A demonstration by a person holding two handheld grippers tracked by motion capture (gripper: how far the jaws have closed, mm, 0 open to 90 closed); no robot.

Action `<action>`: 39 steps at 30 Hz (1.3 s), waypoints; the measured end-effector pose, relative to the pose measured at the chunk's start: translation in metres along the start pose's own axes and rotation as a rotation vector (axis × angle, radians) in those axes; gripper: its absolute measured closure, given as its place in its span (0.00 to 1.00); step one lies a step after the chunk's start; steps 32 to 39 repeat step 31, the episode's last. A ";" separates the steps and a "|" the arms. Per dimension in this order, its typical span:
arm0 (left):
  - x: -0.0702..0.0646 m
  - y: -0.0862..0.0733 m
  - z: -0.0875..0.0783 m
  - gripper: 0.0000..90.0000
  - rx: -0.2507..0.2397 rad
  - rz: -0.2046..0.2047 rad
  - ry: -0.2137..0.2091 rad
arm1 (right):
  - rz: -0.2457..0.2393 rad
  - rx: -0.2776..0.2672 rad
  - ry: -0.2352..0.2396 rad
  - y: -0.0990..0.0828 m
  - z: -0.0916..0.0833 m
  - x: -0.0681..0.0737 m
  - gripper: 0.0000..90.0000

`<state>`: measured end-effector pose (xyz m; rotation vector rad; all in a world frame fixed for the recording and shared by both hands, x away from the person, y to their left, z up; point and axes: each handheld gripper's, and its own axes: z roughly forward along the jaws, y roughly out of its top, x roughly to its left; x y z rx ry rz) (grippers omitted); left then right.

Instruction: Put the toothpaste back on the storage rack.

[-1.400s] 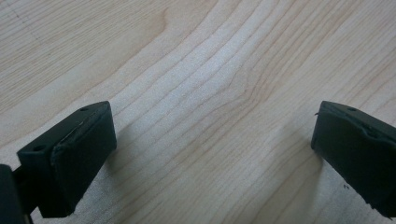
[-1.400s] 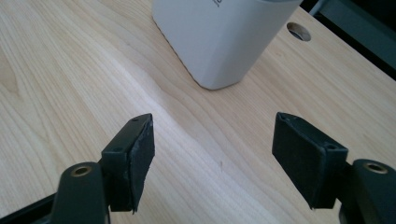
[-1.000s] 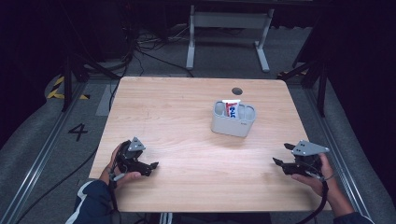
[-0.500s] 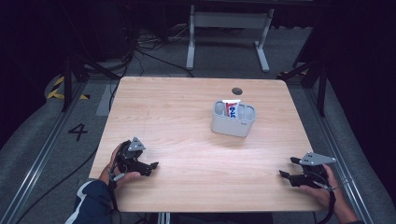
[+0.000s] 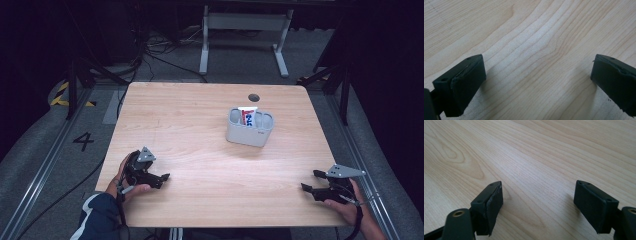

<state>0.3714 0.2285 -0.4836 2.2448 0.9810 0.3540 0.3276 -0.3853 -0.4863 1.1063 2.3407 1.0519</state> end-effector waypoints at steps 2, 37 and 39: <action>0.000 0.000 0.000 0.00 0.000 0.001 0.001 | 0.000 0.000 0.000 0.000 0.000 0.000 0.26; 0.000 0.001 0.001 0.00 -0.001 -0.002 0.006 | 0.000 -0.001 0.000 0.000 0.000 0.000 0.26; 0.000 0.001 0.001 0.00 -0.001 -0.002 0.006 | 0.000 -0.001 0.000 0.000 0.000 0.000 0.26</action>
